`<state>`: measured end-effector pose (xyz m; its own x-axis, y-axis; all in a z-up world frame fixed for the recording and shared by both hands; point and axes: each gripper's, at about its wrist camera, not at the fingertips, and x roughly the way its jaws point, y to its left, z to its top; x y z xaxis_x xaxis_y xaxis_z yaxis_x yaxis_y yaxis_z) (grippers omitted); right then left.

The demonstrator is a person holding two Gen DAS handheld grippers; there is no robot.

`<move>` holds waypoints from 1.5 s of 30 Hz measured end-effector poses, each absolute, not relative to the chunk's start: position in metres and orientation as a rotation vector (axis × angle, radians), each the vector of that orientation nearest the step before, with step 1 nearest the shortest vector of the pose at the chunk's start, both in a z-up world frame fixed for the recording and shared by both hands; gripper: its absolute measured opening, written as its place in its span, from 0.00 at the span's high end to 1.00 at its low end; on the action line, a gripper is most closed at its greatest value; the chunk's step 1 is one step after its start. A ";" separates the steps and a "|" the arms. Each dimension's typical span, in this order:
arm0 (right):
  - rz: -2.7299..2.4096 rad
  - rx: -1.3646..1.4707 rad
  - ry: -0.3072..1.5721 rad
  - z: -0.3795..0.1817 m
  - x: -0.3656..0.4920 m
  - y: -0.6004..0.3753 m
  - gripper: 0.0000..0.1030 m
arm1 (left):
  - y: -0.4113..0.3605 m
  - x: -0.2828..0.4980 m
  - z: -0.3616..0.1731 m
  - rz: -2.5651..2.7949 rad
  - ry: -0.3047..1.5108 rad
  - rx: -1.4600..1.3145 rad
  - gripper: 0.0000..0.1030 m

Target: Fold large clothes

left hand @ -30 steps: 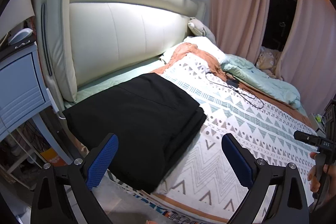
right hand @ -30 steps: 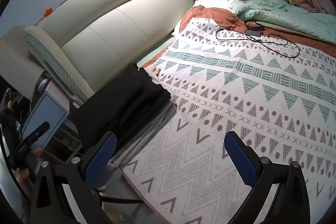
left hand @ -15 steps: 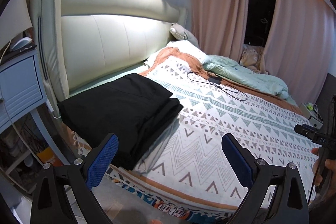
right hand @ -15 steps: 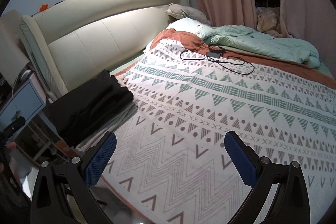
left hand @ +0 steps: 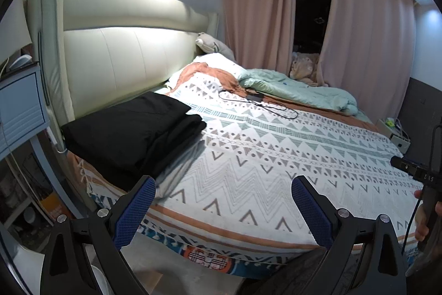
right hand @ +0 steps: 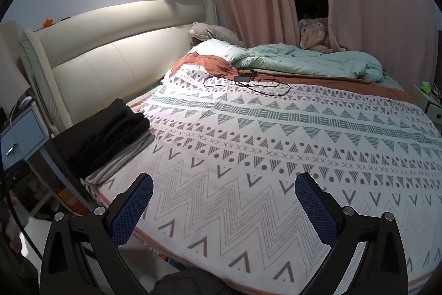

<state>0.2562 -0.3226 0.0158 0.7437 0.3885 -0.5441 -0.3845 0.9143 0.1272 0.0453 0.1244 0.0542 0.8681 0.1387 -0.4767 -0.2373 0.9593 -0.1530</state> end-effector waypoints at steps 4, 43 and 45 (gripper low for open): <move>0.397 0.040 0.590 0.006 0.231 -0.341 0.00 | 0.111 0.033 0.050 0.187 0.467 -0.204 0.04; 0.345 0.106 0.559 -0.027 0.158 -0.380 0.00 | 0.082 -0.004 0.034 0.130 0.474 -0.185 0.04; 0.344 0.109 0.560 -0.029 0.158 -0.381 0.00 | 0.084 -0.005 0.034 0.130 0.474 -0.187 0.04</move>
